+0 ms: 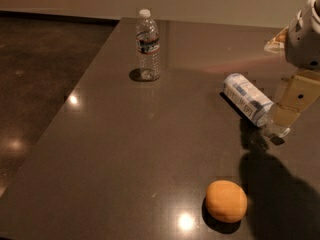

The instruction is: Pick water bottle

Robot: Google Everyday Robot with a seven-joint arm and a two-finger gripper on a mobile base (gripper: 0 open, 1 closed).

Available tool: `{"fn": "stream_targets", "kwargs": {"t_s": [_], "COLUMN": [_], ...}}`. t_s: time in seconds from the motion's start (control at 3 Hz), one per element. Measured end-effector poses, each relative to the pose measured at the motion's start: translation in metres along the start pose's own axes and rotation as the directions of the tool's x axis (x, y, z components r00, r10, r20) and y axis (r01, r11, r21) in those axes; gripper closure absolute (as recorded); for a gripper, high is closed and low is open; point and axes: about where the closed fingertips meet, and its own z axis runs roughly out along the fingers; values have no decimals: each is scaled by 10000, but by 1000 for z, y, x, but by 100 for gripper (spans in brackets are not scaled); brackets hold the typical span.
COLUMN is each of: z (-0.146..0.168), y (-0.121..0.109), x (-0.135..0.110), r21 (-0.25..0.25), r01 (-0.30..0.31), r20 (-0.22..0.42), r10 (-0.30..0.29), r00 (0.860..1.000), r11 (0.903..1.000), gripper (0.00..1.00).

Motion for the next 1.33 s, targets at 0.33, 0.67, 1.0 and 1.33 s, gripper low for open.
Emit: {"fn": "stream_targets", "kwargs": {"t_s": [0.33,0.67,1.0,1.33], "z": [0,6,18,35], "y": [0,-14,-38,-63], "x": [0,-10,-31,-61], "r21": [2,41,-121,-224], "r01": [0,-379,-880,-1286], "r20": [1,80,359,730], "r10": [0,378,884,1299], "r00": [10000,9993,9954,9888], "r11": [10000,9993,9960,9914], "gripper": [0,0,0,0]}}
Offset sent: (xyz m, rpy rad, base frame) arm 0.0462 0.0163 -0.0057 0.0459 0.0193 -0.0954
